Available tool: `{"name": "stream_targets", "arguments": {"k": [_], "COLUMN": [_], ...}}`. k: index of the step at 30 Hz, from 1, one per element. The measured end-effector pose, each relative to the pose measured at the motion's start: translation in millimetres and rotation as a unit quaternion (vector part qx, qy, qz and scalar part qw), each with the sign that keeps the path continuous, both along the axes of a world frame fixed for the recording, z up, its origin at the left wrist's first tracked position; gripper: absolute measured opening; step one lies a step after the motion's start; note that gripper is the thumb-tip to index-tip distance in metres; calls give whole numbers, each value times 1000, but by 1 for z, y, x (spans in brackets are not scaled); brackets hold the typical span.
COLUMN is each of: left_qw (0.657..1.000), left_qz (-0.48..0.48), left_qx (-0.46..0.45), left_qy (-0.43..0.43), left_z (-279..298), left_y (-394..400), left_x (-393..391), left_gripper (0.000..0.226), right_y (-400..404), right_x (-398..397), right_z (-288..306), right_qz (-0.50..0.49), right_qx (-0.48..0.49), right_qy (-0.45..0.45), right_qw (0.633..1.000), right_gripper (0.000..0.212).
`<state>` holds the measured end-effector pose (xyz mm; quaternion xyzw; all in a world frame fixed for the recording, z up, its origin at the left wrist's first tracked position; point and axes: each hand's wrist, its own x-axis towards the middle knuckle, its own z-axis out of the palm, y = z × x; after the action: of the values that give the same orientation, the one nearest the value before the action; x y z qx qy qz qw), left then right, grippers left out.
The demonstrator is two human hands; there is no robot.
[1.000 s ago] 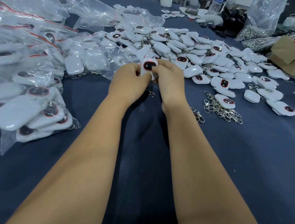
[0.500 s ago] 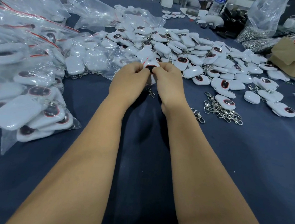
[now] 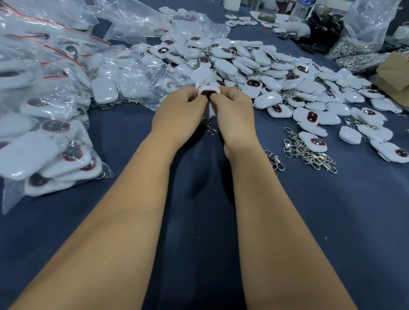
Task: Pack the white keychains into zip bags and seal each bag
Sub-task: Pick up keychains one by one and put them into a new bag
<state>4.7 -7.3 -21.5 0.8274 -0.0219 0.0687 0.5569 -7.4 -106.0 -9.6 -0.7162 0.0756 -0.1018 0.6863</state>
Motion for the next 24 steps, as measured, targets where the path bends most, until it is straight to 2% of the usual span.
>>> {"name": "stream_targets", "arguments": {"k": [8,11,15,18,21,24], "left_qw": [999,999,998,998,992,995], "left_qz": [-1,9,23,18,29,54], "left_qx": [-33,-49,-43,-64,-117,-77], "left_qy": [2,-11,-27,-20,-21,-40], "left_z": [2,2,0,2,1,-3], "left_y": [2,2,1,0,1,3], "left_x": [-2,-1,-1,-2,-1,0], "left_gripper": [30,24,27,24,11,42], "right_y": [-1,-1,1,1,-1,-6], "right_x": [-4,-4,-3,-3,-1,1], "right_z": [2,1,1,2,4,5], "right_qz": [12,12,11,-16,-70,-98], "right_qx": [40,19,-5,30,77,188], "right_qy": [-12,-6,1,-8,-8,2], "right_qw": [999,1000,1000,999,995,977], "right_gripper": [24,22,15,12,20,21]}}
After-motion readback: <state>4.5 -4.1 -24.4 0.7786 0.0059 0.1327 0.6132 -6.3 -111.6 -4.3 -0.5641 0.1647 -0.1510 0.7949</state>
